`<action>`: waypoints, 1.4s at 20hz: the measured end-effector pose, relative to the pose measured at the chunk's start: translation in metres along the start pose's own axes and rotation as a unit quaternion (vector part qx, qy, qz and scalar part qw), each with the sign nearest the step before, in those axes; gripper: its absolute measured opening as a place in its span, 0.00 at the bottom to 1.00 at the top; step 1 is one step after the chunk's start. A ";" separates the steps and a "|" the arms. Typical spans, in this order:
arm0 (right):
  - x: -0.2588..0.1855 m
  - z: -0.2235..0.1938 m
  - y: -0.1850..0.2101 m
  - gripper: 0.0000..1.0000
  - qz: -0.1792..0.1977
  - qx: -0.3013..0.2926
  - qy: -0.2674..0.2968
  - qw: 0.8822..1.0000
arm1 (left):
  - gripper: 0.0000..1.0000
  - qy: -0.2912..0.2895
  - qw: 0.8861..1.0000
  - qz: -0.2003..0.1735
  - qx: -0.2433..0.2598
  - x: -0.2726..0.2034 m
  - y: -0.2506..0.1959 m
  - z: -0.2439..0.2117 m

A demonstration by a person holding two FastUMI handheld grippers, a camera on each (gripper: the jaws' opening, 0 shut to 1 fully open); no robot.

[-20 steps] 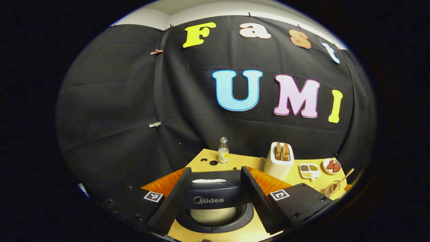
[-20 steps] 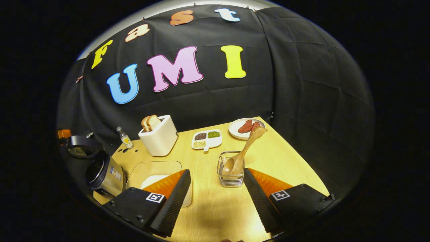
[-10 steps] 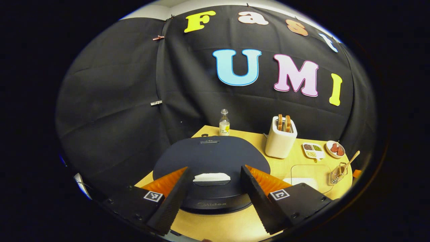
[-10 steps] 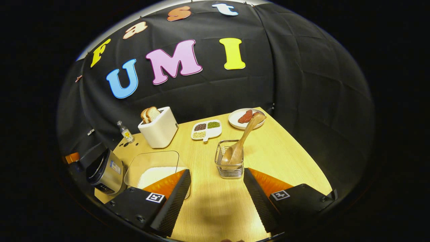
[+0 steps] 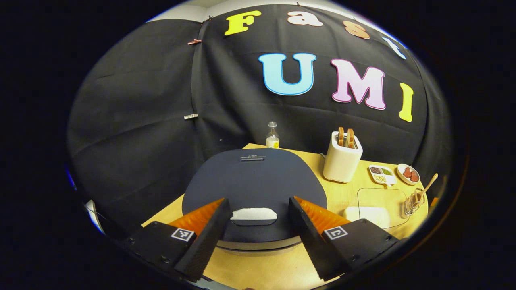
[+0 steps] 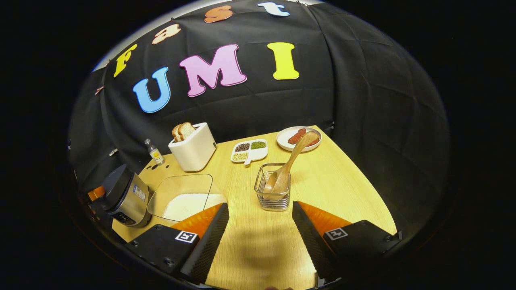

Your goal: Close the left gripper, press the button to open the rice cooker; take a wooden spoon from the chopstick holder with the right hand, scoop a spoonful of rice and pour it into the rice cooker, then put the wooden spoon back into the chopstick holder.

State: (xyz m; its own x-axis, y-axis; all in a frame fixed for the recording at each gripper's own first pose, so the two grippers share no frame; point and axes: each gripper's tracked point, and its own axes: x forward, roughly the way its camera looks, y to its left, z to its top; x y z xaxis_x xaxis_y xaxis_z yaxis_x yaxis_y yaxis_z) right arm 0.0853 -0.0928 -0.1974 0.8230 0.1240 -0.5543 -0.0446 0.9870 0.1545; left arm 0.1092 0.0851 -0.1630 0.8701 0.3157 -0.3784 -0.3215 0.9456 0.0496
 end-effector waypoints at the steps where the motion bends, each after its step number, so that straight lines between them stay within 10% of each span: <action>1: 0.001 0.000 0.000 0.99 0.007 -0.004 0.000 1.000 | 1.00 0.002 1.000 0.001 0.002 0.002 0.000 -0.002; 10: -0.011 0.022 0.005 0.99 0.033 -0.032 -0.045 0.998 | 1.00 -0.027 1.000 -0.005 0.003 -0.007 -0.010 0.009; 18: -0.089 0.095 0.050 0.98 0.006 -0.054 -0.172 0.984 | 0.96 -0.173 0.979 -0.109 0.016 -0.104 -0.075 0.110; 28: -0.204 0.091 0.079 0.98 -0.026 -0.050 -0.254 0.966 | 0.97 -0.228 0.946 -0.226 0.050 -0.215 -0.115 0.097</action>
State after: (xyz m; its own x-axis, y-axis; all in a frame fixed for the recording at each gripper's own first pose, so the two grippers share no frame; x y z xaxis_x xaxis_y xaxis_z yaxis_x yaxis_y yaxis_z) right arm -0.0349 -0.0496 0.0021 0.9959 0.0333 -0.0836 -0.0297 0.9986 0.0441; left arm -0.0046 -0.0834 0.0024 0.9880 -0.1441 0.0548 0.1399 0.9874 0.0740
